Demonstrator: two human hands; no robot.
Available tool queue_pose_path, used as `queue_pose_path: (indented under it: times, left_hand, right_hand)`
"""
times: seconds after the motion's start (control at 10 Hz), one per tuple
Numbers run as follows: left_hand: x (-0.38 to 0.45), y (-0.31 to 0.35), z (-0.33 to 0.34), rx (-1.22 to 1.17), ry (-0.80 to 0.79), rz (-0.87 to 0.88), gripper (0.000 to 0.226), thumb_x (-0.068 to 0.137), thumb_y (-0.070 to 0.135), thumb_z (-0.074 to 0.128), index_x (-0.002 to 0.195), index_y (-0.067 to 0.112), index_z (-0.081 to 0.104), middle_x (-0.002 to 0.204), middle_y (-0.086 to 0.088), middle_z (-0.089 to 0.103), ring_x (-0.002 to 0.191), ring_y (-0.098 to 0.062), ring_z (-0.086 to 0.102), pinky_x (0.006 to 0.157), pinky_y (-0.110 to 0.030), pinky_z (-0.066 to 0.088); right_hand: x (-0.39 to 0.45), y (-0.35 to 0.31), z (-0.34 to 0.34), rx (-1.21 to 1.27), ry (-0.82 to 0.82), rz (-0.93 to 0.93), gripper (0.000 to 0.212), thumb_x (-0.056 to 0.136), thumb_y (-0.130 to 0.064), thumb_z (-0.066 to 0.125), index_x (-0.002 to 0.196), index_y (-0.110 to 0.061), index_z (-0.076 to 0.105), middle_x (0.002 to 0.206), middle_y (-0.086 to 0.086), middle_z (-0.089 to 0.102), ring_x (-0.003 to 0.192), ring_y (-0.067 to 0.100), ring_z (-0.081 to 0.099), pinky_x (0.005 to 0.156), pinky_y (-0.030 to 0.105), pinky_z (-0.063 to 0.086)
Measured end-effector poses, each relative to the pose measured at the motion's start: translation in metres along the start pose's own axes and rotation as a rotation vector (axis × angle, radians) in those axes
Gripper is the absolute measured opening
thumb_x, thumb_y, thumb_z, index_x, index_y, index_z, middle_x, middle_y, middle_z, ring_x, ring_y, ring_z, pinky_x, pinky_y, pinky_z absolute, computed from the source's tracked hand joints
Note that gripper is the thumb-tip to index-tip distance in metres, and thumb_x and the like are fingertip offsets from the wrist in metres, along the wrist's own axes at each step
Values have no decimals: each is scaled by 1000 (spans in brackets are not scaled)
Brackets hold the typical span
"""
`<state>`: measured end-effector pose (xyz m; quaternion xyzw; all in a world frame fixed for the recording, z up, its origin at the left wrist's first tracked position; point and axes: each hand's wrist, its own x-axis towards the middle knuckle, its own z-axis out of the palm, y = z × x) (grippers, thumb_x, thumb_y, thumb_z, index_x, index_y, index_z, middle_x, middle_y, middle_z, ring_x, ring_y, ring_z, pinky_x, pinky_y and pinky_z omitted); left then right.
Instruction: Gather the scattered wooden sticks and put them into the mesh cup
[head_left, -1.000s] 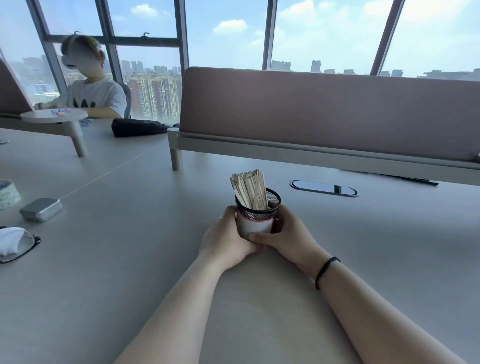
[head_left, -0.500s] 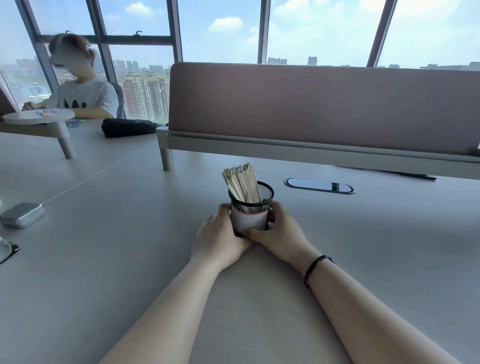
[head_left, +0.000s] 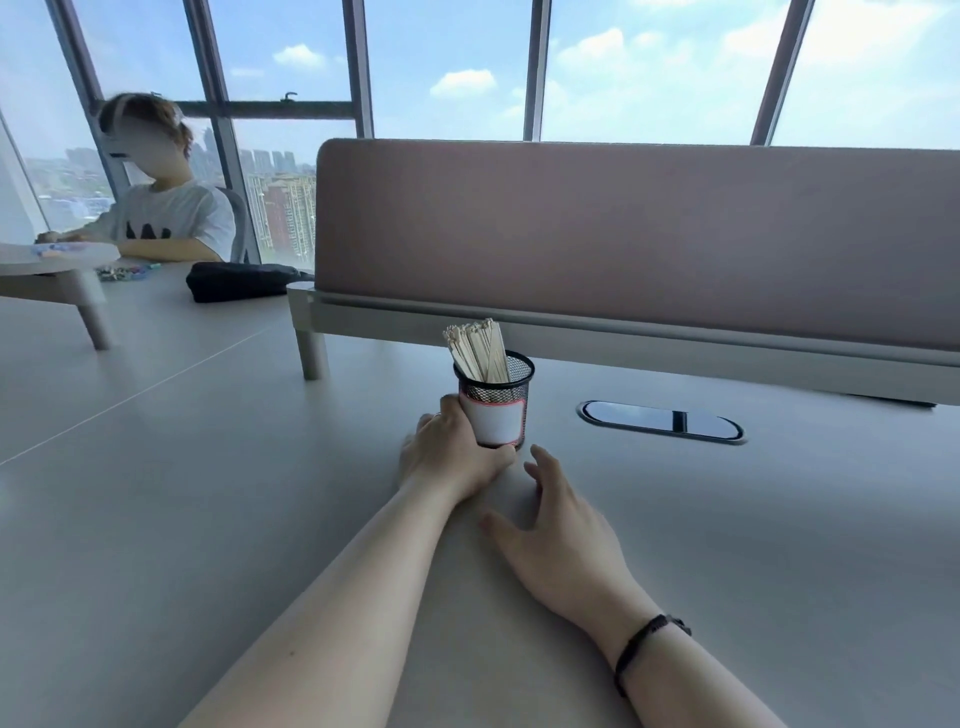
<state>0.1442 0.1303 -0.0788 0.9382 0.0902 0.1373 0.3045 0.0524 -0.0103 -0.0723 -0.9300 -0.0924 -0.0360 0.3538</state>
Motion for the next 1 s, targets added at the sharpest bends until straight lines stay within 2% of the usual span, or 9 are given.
queue_pose_path:
  times: [0.1,0.3,0.4,0.5,0.6,0.7,0.8,0.9,1.0]
  left_hand:
    - [14,0,6,4,-1,1,74,68,65,66,120,17,42,120,-7,62,123,-29,51,94,-40,42]
    - [21,4,6,29,-2,15,72,72,61,69,121,15,43,123,-8,61,123,-30,51,94,-39,41]
    - [18,3,5,0,-21,-1,83,70,62,69,131,14,38,128,-9,60,126,-31,49,95,-41,42]
    - [4,1,-1,-69,-32,-43,109,64,64,72,147,12,25,140,-6,54,134,-30,42,100,-43,43]
    - [-27,0,-8,-94,-27,-25,99,70,57,77,144,10,31,143,-5,49,137,-29,37,99,-41,41]
    - [-63,0,-13,-184,-17,48,76,81,44,74,141,14,37,138,-3,53,133,-25,43,99,-36,41]
    - [-103,9,-17,-258,-94,132,52,87,35,69,134,23,50,120,5,68,113,-15,61,97,-32,47]
    - [-142,20,-17,-269,-144,251,27,91,25,61,117,29,63,105,13,74,99,-7,68,92,-33,53]
    - [-174,29,-17,-300,-144,290,29,91,24,58,120,30,62,107,12,74,99,-7,68,92,-32,54]
  right_hand:
    - [2,3,2,-11,9,-15,84,85,-53,61,154,-33,16,151,-17,42,138,13,40,104,31,37]
    - [4,4,5,-22,19,-31,82,84,-57,58,153,-36,17,150,-20,42,138,11,39,105,30,37]
    - [5,5,3,-18,13,-25,83,84,-56,58,153,-35,17,151,-19,42,139,13,39,107,31,37]
    - [2,3,1,-14,3,-14,82,86,-52,59,154,-32,18,152,-16,42,139,13,39,105,32,38]
    - [-3,1,-3,-5,20,17,76,89,-49,56,154,-28,22,151,-10,46,137,17,43,100,33,39]
    - [-16,0,-7,-39,49,50,62,94,-47,49,150,-27,34,142,-5,57,133,22,48,98,34,41]
    - [-38,2,-16,-134,34,-16,43,93,-27,44,135,-30,53,128,-3,67,122,23,56,92,27,39]
    - [-63,9,-25,-191,18,-82,47,85,-15,43,126,-34,58,119,-6,69,112,22,59,80,24,33]
    - [-89,17,-32,-230,4,-114,49,82,-13,42,125,-32,58,119,-8,69,110,22,60,80,27,37]
